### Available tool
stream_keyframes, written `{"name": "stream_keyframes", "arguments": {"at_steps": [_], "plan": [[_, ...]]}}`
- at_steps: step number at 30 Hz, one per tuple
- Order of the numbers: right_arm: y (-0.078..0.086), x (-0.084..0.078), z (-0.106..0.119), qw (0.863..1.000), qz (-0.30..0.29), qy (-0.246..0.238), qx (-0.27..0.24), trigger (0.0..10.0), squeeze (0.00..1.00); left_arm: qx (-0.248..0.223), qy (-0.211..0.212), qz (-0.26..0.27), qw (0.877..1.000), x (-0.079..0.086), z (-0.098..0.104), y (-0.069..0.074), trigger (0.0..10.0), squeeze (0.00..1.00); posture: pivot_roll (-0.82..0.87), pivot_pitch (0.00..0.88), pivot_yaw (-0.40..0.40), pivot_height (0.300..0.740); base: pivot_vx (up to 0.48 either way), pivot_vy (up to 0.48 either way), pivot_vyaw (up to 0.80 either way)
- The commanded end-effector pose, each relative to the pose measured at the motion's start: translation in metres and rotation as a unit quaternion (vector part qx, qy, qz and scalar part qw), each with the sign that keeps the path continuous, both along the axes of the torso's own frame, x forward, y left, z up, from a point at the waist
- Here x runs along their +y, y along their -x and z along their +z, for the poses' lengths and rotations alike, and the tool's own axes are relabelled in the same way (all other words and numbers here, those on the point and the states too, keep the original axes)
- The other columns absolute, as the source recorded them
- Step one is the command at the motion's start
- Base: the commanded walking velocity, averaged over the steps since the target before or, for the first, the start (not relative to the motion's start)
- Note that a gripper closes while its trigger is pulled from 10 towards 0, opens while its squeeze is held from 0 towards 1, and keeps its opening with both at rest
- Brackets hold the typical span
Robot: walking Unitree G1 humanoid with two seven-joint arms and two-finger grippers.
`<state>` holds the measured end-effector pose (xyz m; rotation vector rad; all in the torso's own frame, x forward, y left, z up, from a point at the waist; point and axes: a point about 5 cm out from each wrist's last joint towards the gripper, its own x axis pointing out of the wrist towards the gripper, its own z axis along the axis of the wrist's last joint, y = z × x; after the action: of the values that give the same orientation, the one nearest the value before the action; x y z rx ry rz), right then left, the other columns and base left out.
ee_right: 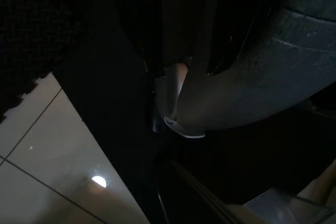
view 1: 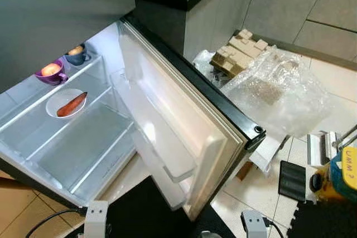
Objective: Restocking fridge
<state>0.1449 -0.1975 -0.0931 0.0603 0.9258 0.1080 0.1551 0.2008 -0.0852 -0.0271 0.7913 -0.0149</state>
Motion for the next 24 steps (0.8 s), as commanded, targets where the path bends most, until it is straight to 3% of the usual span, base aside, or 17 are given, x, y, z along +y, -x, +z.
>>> {"name": "stream_keyframes", "arguments": {"at_steps": [1,13,24], "plan": [[0.008,0.0,-0.003,1.0,0.0,-0.007,0.015,10.0,0.0,0.019,0.004,0.004,1.0,-0.003,-0.005,0.011,10.0,0.0,-0.14,0.128,0.028,0.721,-0.405,0.0,0.0],[0.005,0.012,-0.004,1.0,0.005,-0.012,0.011,10.0,0.0,0.027,0.001,0.004,1.0,-0.002,-0.007,0.017,10.0,0.0,-0.14,0.134,0.026,0.721,-0.378,0.0,0.0],[0.002,0.012,-0.003,1.0,0.005,-0.008,0.011,10.0,0.0,0.028,-0.005,0.011,1.0,0.006,-0.006,0.016,10.0,0.0,-0.14,0.137,0.026,0.721,0.0,0.0,0.0]]}}
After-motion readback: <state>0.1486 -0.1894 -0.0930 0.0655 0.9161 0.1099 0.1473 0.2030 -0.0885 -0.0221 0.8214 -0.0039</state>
